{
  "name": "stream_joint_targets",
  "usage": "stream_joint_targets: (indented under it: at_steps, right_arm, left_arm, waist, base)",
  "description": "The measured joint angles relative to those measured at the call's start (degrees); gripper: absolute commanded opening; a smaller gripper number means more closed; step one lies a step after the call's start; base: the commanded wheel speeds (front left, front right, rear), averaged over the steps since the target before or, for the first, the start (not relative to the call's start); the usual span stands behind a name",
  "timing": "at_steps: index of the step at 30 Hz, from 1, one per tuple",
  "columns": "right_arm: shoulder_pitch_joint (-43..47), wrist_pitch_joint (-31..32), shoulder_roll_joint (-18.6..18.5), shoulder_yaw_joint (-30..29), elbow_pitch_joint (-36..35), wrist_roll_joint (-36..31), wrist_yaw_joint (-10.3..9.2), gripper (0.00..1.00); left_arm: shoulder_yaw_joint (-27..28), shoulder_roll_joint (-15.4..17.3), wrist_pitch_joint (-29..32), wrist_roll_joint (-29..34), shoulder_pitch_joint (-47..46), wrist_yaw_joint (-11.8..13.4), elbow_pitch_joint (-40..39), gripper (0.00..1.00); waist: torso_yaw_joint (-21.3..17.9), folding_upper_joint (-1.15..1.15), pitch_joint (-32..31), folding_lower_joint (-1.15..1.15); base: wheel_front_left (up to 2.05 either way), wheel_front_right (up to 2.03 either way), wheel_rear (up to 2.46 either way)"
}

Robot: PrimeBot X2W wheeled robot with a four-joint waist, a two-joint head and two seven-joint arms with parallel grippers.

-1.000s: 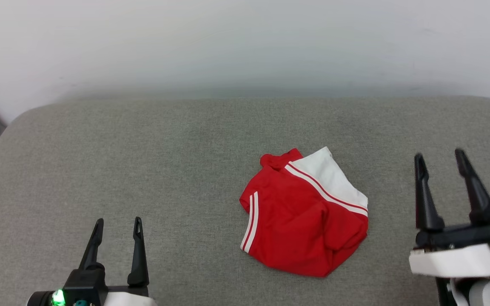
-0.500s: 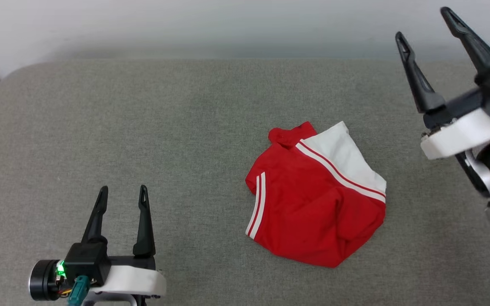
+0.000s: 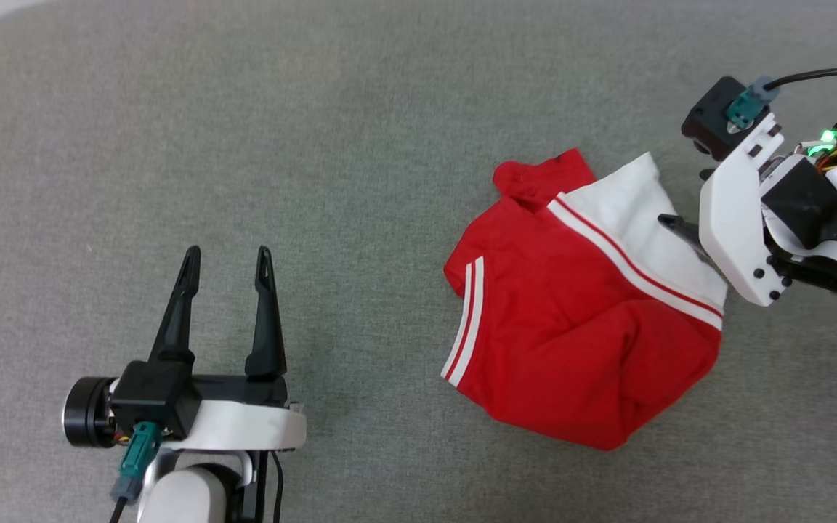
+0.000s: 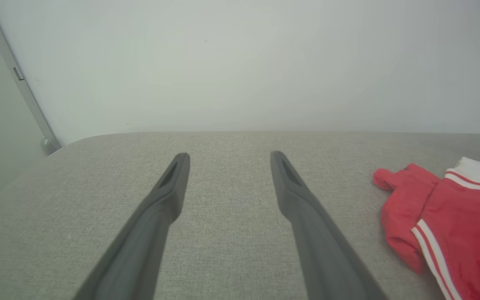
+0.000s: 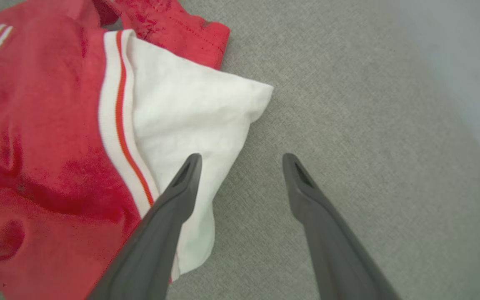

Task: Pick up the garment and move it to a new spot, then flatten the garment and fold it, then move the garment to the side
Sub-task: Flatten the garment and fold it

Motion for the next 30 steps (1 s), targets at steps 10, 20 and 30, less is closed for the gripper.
stream_joint_targets:
  at_steps: [10, 20, 30]
  right_arm:
    - [-1.3, -1.5, 1.9, 8.8, 6.3, 2.0, -0.02, 1.0]
    - [-1.6, -17.0, 2.5, 10.8, 9.4, 2.2, 0.02, 0.0]
    - [4.8, -30.6, -7.0, -2.2, 4.1, 6.8, 0.01, 0.0]
  left_arm:
    - [-1.8, 0.0, 0.0, -1.5, -3.3, 1.1, 0.2, 1.0]
    - [-0.5, 0.0, 0.0, -1.3, -2.2, 1.1, 1.7, 1.0]
    - [1.5, 0.0, 0.0, -1.0, 2.3, 0.9, 1.1, 1.0]
  waist:
    - [2.4, 0.0, 5.7, -0.02]
    - [0.8, 0.0, 2.7, -0.01]
    - [-2.2, 0.0, -4.1, -0.01]
  base:
    - [0.0, 0.0, 0.0]
    - [0.0, 0.0, 0.0]
    - [0.0, 0.0, 0.0]
